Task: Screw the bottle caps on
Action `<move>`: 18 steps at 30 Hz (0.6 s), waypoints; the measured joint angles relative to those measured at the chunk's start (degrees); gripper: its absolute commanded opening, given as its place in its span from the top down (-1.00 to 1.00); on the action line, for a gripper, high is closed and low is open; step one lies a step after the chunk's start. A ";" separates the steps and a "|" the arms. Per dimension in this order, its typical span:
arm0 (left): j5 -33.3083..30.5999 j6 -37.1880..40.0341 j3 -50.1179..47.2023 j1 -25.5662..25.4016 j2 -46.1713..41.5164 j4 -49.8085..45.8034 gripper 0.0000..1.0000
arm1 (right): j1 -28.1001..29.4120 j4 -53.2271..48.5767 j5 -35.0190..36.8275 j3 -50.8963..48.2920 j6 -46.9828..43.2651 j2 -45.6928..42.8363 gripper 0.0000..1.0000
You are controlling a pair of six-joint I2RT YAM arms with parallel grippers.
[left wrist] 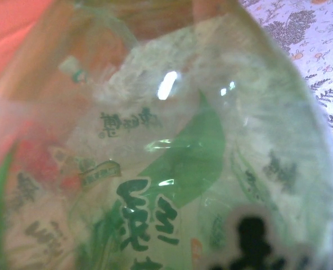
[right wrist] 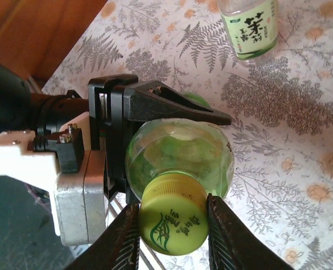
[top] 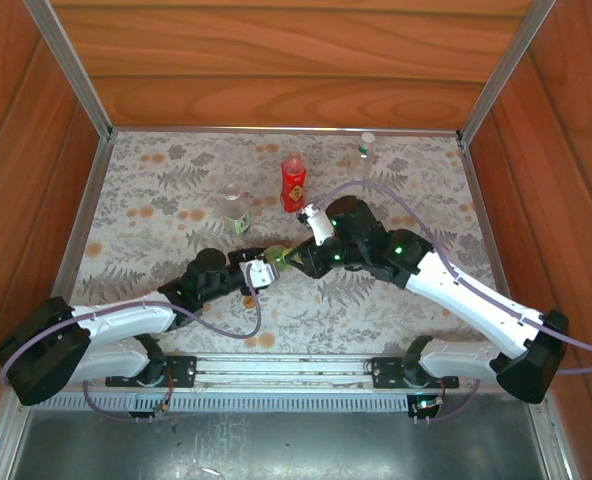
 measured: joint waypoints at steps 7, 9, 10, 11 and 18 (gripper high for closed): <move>1.25 0.90 0.00 -0.28 0.09 0.04 -0.04 | -0.39 -0.87 0.61 -0.02 -16.65 -1.99 -0.10; 1.66 0.98 0.00 -0.35 0.09 0.04 -0.04 | -0.63 -1.18 -0.39 -0.11 -27.34 -3.85 -0.10; 1.92 1.01 0.00 -0.35 0.09 0.04 -0.04 | -0.63 -1.40 -0.96 -0.11 -32.22 -4.74 -0.12; 2.10 1.01 0.00 -0.35 0.09 0.04 -0.04 | -0.63 -1.68 -1.33 -0.04 -36.50 -5.25 -0.12; 2.56 1.01 0.00 -0.39 0.09 0.04 -0.04 | -0.63 -8.11 -2.27 5.44 -58.75 0.20 -0.03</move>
